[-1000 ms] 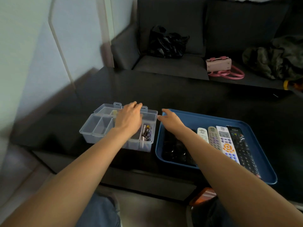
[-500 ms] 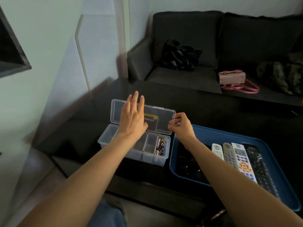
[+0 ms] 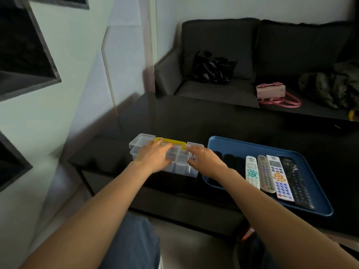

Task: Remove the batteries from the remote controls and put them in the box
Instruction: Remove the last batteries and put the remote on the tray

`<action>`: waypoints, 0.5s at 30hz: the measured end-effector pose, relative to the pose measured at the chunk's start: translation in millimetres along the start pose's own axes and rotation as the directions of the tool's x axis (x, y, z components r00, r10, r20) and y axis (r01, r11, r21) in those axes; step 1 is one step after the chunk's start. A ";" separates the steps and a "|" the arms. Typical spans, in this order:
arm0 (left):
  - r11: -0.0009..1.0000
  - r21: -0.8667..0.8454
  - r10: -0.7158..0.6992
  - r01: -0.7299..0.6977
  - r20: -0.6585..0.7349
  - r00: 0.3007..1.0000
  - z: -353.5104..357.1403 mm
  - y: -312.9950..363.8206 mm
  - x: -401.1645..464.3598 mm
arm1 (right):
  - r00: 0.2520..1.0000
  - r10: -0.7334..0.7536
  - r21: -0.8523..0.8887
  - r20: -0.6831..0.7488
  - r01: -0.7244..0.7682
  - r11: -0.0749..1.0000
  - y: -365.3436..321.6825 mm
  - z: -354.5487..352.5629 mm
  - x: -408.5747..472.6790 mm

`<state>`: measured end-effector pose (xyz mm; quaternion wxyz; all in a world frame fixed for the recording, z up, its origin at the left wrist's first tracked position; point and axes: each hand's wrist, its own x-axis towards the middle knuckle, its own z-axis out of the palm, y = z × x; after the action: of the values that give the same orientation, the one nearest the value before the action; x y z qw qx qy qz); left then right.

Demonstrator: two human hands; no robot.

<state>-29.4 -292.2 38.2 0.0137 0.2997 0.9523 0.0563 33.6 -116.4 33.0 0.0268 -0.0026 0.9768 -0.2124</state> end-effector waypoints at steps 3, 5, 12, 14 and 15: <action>1.000 -0.014 0.002 0.000 0.153 0.988 7.9 -7.4 -5.8 | 0.999 -0.025 -0.134 0.032 0.029 0.991 0.9 11.5 -2.6; 1.000 0.011 -0.002 0.000 0.178 0.984 9.3 -8.0 -7.7 | 0.999 -0.032 -0.203 0.038 0.039 0.978 1.9 17.1 -3.2; 0.999 0.037 -0.011 0.005 0.170 0.985 9.6 -1.6 -8.6 | 0.999 -0.018 -0.327 -0.048 0.001 0.945 0.2 30.1 -8.6; 1.000 0.025 -0.017 0.013 0.177 0.984 8.2 -1.1 -8.2 | 0.997 -0.016 -0.317 -0.081 -0.011 0.948 -0.5 36.2 -10.1; 1.000 0.016 -0.018 0.015 0.180 0.984 7.8 -0.6 -7.6 | 0.996 -0.014 -0.313 -0.085 -0.014 0.950 -1.1 37.4 -10.7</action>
<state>-23.0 -296.3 30.3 0.0980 0.2957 0.9500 0.0222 46.2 -132.8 0.1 -0.0163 0.0025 0.9984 -0.0549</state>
